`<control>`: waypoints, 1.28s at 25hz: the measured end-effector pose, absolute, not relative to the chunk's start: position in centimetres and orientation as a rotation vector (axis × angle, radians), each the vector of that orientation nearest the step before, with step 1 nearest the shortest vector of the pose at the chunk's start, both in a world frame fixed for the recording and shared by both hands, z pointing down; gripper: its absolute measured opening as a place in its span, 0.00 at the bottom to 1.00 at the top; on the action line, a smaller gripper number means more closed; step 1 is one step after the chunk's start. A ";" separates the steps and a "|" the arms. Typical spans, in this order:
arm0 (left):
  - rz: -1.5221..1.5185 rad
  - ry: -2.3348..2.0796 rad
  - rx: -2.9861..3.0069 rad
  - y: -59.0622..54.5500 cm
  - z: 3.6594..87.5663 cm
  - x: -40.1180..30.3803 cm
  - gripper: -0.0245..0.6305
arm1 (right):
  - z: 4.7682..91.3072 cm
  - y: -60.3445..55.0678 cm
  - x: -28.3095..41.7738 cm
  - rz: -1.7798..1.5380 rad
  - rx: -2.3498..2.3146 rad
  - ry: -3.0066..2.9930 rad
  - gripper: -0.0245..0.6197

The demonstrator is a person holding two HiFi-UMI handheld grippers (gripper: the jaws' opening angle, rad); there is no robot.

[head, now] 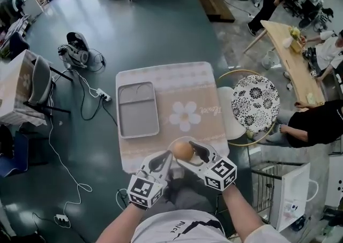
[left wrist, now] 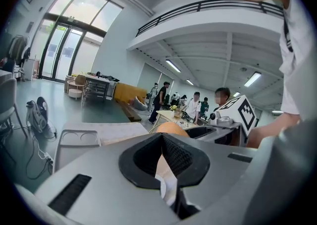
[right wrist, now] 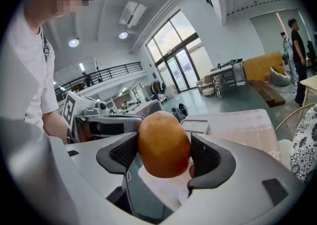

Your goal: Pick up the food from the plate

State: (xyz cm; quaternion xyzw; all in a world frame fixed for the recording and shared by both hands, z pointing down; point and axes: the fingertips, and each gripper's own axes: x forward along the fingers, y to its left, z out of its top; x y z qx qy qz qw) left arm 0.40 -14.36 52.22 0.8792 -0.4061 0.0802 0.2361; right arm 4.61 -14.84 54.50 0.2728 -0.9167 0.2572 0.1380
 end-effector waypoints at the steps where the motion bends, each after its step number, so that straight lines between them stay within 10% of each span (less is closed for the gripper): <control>1: 0.210 -1.124 2.411 -14.3 51.4 0.3 0.05 | 53.3 -14.8 4.6 0.734 0.792 -2.670 0.51; 32: -0.004 -1.289 2.549 -16.4 36.9 0.5 0.05 | 35.8 -16.6 5.6 0.481 0.891 -2.925 0.51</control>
